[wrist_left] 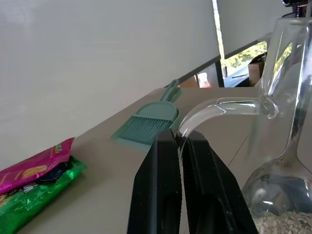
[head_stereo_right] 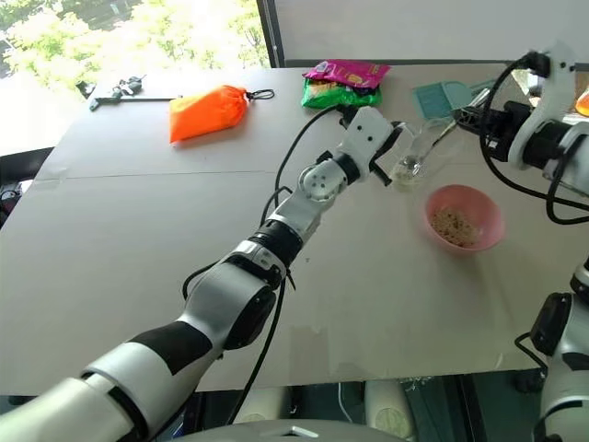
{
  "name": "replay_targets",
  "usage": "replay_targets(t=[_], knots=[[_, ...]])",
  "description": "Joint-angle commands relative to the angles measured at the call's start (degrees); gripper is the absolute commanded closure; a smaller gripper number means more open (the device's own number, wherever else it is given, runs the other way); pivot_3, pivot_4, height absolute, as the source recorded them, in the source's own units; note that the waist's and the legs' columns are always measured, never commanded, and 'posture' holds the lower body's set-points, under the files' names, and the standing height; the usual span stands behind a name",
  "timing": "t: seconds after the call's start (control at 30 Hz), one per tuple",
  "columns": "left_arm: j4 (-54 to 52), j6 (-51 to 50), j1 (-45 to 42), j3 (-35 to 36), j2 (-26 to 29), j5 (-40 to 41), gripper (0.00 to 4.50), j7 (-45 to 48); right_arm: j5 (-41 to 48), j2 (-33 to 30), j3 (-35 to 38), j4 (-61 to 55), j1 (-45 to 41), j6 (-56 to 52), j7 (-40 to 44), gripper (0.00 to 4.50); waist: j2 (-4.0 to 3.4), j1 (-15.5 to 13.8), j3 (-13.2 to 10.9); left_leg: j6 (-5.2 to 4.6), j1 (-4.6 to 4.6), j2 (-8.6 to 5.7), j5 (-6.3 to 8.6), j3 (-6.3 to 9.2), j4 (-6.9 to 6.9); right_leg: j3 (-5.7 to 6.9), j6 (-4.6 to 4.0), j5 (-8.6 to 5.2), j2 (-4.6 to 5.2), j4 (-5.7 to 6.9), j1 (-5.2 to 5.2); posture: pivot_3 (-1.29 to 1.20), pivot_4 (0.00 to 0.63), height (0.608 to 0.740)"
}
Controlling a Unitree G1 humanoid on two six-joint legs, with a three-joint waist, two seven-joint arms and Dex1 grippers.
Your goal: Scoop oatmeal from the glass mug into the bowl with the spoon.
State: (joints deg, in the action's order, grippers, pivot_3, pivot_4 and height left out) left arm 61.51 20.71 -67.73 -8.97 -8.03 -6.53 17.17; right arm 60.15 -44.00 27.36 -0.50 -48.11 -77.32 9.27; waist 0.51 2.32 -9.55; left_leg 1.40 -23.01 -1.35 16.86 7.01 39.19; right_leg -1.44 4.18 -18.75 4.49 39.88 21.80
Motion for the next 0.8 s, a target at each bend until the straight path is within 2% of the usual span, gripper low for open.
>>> replay_targets(t=[0.03, 0.47, 0.8], knots=[[0.01, 2.80, -2.18, 0.64, -0.98, 0.51, 4.48, 0.69, 3.10, 0.53, 5.05, 0.30, -1.08, -2.00, -1.61, 4.50, 0.00, 0.08, 0.00, 0.00, 0.00, 0.00, 0.00, 0.00, -0.01, -0.01, 0.00, 0.00, 0.00, 0.00, 0.00, 0.00, 0.150, 0.740], [-0.63, 3.94, -1.01, 0.76, -0.13, 0.42, 4.48, 0.76, 10.29, 9.45, 15.63, 6.75, -4.95, -11.92, -13.84, 4.50, -0.03, 0.03, 0.02, -0.01, -0.01, -0.01, -0.01, -0.04, 0.01, -0.04, 0.00, 0.00, 0.04, 0.03, 0.02, 0.00, 0.150, 0.740], [0.22, 3.41, -0.29, 0.18, -0.14, -0.96, 4.48, 0.10, 11.30, 8.48, 25.01, 15.62, -10.36, -13.20, -22.31, 4.50, -0.05, -0.03, 0.02, -0.02, -0.03, -0.02, -0.01, -0.07, -0.02, -0.07, 0.00, 0.00, 0.06, 0.02, 0.03, 0.00, 0.150, 0.740]])
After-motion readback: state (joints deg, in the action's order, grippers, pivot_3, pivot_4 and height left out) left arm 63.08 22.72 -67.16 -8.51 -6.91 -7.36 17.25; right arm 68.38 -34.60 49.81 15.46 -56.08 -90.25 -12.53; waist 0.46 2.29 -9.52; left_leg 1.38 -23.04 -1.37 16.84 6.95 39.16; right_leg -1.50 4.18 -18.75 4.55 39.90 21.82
